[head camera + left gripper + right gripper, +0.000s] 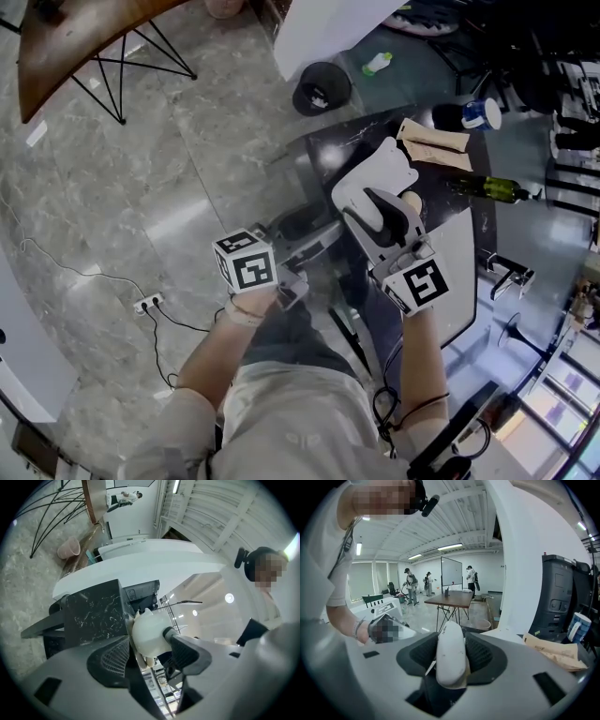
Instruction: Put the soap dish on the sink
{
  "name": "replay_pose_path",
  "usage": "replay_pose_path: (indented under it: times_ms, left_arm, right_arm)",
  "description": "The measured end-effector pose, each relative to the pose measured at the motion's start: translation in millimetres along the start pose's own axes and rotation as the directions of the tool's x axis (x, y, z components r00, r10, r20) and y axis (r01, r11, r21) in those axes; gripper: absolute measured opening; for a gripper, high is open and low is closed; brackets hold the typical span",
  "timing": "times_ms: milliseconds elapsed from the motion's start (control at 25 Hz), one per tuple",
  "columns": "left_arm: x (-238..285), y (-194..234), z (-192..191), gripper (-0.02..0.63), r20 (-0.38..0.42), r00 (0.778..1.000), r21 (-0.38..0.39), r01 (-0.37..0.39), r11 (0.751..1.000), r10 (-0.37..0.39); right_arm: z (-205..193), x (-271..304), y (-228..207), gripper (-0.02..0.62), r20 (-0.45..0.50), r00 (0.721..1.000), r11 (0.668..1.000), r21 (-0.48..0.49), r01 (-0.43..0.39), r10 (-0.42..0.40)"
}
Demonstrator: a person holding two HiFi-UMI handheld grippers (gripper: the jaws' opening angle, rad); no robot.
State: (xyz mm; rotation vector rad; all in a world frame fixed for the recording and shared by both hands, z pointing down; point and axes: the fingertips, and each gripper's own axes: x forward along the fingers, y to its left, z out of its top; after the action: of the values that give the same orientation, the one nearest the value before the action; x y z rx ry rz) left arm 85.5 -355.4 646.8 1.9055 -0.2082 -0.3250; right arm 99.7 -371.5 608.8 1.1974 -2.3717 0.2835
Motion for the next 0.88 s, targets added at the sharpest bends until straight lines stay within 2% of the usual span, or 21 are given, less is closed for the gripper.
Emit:
replay_pose_path:
  times_ms: [280,520,880]
  left_arm:
    - [-1.9,0.8,2.1,0.272,0.0,1.0,0.003,-0.009,1.0,0.009]
    - [-6.6,-12.2,-2.5,0.273,0.0,1.0,0.026,-0.015,1.0,0.015]
    - [-25.4,-48.1,-2.3,0.273,0.029,0.998,0.076,-0.059,0.995,0.057]
  right_arm:
    - [0.6,3.2,-1.6,0.197,-0.006,1.0,1.0,0.008,0.002,-0.001]
    - [6.2,-2.3,-2.5,0.233,0.001,1.0,1.0,-0.001,0.018,-0.018]
    - [35.1,-29.0,8.9,0.233,0.085,0.996,0.999,0.042,0.012,-0.016]
